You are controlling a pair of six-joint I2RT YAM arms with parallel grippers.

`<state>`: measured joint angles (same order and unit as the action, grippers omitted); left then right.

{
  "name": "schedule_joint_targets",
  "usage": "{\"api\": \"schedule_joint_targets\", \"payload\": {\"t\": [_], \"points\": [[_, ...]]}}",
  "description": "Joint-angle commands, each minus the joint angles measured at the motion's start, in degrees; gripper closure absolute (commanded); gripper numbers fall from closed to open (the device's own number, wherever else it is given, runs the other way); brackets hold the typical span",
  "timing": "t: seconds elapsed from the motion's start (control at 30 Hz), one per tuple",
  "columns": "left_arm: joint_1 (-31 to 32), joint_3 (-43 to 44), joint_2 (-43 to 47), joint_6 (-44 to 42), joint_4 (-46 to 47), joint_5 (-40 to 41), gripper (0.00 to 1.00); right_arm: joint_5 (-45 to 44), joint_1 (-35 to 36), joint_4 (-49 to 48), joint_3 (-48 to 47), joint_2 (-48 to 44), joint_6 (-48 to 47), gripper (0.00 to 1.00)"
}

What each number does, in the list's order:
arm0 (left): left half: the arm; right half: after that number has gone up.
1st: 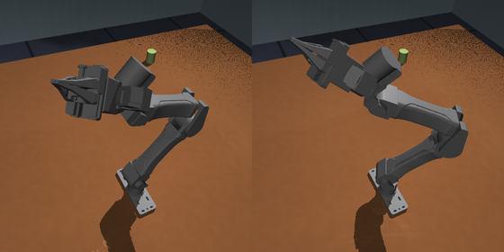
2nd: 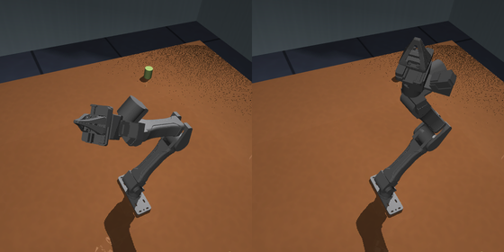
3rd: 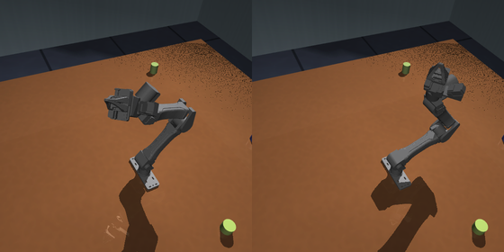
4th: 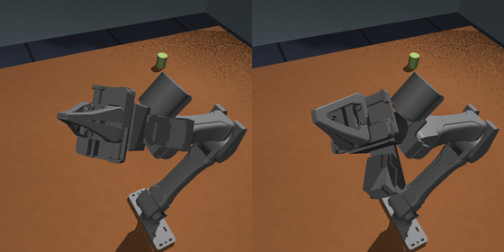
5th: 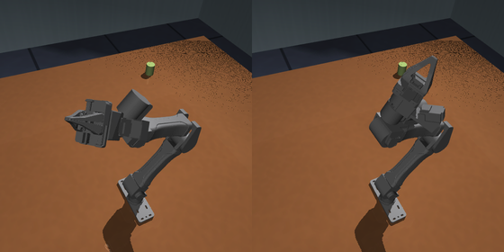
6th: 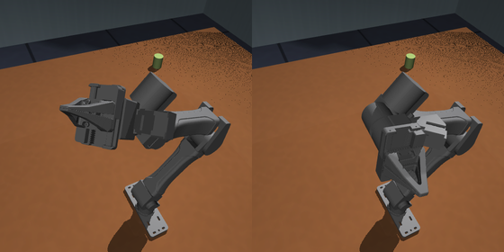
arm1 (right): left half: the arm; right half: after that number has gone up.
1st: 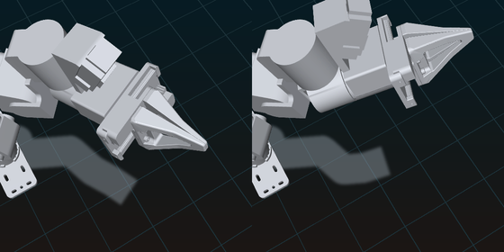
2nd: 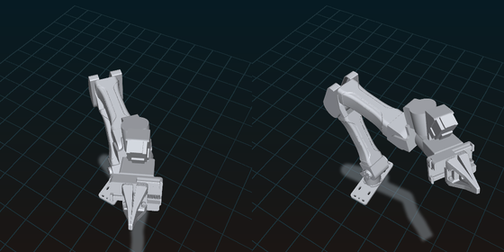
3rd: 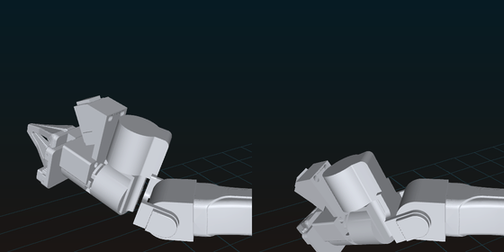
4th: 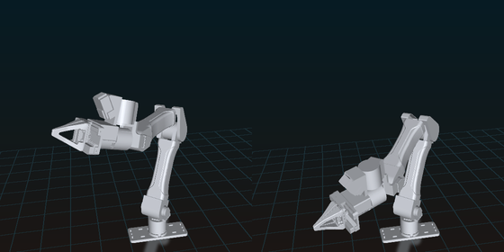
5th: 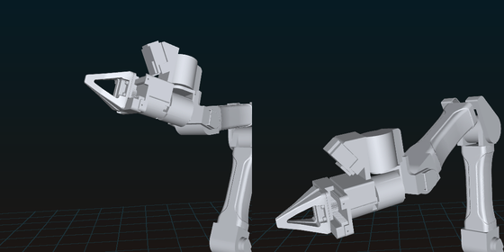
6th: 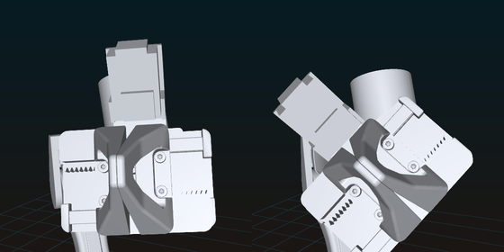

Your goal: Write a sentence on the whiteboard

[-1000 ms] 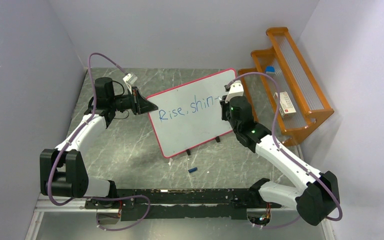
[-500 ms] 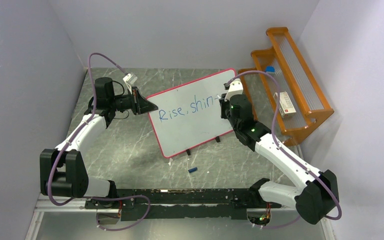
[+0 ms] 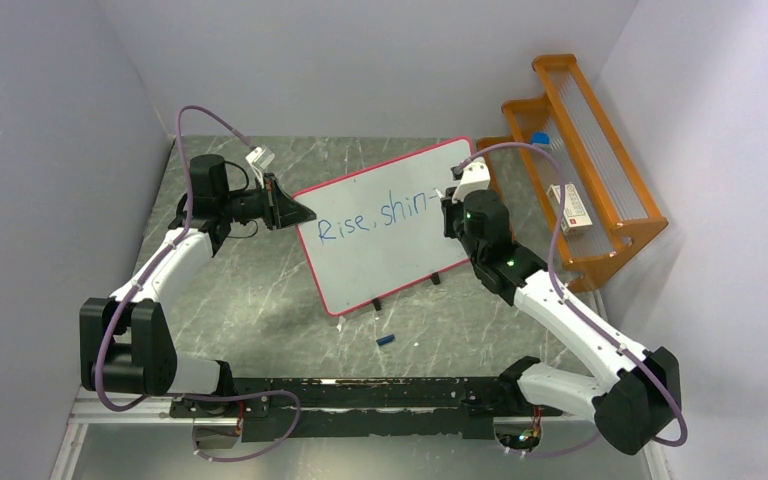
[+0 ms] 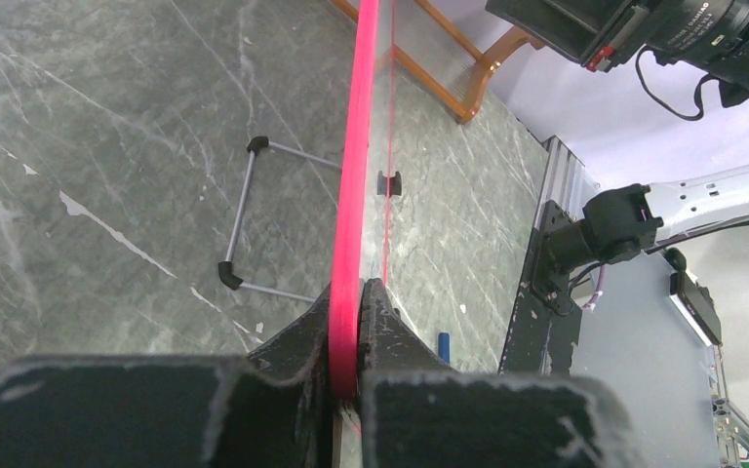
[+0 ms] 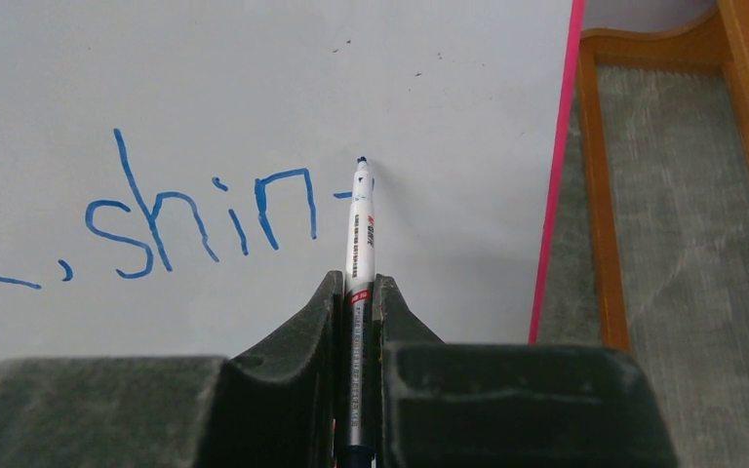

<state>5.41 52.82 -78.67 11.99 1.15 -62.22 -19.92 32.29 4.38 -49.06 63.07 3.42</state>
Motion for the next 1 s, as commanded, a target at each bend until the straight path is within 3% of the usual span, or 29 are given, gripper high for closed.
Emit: {"api": "schedule_joint_targets", "payload": {"t": [0.0, 0.97], "points": [[1.45, -1.22, -2.01, -6.36, -5.45, 5.88, 0.95, 0.21, -0.37, 0.76, 0.17, -2.07, 0.50, 1.00], [1.45, -1.23, -2.09, -6.28, -5.44, 5.75, 0.95, 3.41, -0.39, 3.01, 0.19, -0.11, 1.64, 1.00]]}}
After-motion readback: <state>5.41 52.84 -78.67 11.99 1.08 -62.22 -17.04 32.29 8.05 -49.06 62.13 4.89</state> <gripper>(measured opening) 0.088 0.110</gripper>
